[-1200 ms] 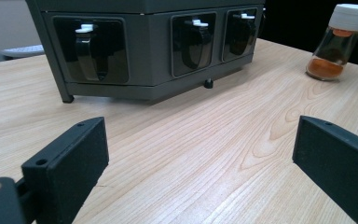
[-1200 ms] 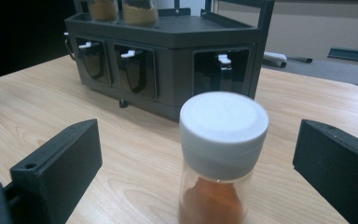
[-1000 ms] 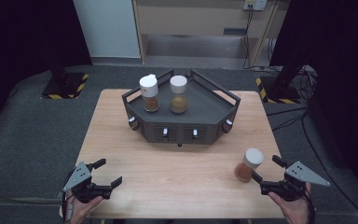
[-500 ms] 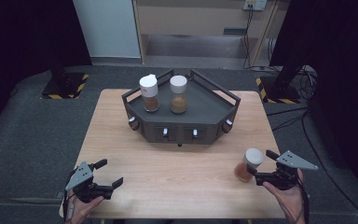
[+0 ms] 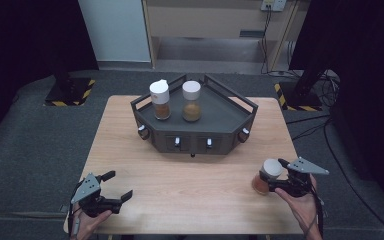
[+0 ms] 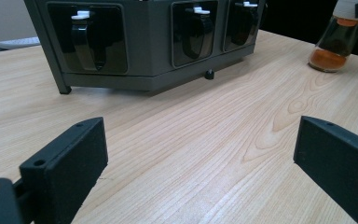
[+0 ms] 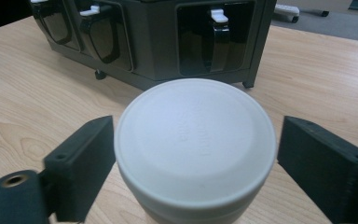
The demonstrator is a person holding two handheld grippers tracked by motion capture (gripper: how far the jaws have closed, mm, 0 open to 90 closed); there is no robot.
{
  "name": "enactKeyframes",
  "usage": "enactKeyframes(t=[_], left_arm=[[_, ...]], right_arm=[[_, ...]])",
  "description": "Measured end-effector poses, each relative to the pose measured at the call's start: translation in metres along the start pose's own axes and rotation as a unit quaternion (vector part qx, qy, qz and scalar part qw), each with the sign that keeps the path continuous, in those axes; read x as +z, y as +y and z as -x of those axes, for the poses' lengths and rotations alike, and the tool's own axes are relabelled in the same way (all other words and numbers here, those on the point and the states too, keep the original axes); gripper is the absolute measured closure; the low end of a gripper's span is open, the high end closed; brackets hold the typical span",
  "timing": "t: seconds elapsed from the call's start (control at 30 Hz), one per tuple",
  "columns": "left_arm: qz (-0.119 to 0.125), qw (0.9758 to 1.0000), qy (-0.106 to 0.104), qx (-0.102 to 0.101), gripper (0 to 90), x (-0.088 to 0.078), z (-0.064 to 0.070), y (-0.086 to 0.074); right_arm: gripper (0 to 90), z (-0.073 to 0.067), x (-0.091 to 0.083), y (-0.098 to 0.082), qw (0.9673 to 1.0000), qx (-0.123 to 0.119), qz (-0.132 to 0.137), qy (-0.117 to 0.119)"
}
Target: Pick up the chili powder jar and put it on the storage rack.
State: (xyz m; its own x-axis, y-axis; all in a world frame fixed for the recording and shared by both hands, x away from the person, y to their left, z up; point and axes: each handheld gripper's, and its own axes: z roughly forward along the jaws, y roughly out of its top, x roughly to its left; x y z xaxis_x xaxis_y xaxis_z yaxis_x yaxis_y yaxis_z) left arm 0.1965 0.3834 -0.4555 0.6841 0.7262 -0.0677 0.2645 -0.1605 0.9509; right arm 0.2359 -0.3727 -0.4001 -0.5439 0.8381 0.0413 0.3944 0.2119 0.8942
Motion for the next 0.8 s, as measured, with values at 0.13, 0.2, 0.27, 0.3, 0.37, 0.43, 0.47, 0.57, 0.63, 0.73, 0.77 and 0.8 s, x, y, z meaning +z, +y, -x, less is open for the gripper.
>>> enactKeyframes(t=[0.13,0.2,0.27,0.3,0.37,0.43,0.47,0.57,0.63,0.73,0.77,0.8], left_arm=[[-0.002,1.0,-0.002,-0.002,1.6,0.001,-0.001,0.0],[-0.002,1.0,-0.002,-0.002,1.6,0.001,-0.001,0.0],[-0.002,1.0,-0.002,-0.002,1.6,0.001,-0.001,0.0],[-0.002,1.0,-0.002,-0.002,1.6,0.001,-0.001,0.0],[-0.002,1.0,-0.001,-0.002,1.6,0.001,-0.001,0.0],[-0.002,1.0,-0.002,-0.003,1.6,0.001,-0.001,0.0],[-0.002,1.0,-0.002,-0.003,1.6,0.001,-0.001,0.0],[-0.003,1.0,-0.002,-0.004,1.6,0.001,-0.001,0.0],[-0.003,1.0,-0.003,-0.004,1.6,0.002,-0.001,0.0],[-0.004,1.0,-0.003,-0.004,1.6,0.002,-0.001,0.0],[-0.005,1.0,-0.003,-0.004,1.6,0.002,-0.001,0.0],[-0.005,1.0,-0.003,-0.004,1.6,0.002,-0.001,0.0]], right_arm=[[27.9,0.0,0.003,-0.002,0.9999,-0.012,-0.006,0.001],[33.3,0.0,0.004,-0.004,0.9999,-0.013,-0.002,0.004],[33.4,-0.001,0.004,-0.004,0.9998,-0.019,0.0,0.004],[33.5,-0.002,0.004,-0.003,0.9998,-0.021,0.0,0.002],[33.5,0.0,0.004,-0.004,0.9998,-0.019,0.001,0.004],[33.6,-0.002,0.004,-0.003,0.9998,-0.02,-0.001,0.002],[33.6,-0.002,0.004,-0.003,0.9998,-0.021,-0.001,0.003],[33.6,-0.004,0.003,-0.001,0.9996,-0.029,-0.004,0.0],[33.7,-0.004,0.003,0.002,0.9995,-0.032,-0.006,0.002],[33.6,-0.003,0.003,0.005,0.9995,-0.031,-0.002,0.006],[33.6,-0.003,0.003,0.007,0.9995,-0.031,-0.001,0.007],[33.6,-0.003,0.003,0.01,0.9994,-0.034,0.0,0.008]])
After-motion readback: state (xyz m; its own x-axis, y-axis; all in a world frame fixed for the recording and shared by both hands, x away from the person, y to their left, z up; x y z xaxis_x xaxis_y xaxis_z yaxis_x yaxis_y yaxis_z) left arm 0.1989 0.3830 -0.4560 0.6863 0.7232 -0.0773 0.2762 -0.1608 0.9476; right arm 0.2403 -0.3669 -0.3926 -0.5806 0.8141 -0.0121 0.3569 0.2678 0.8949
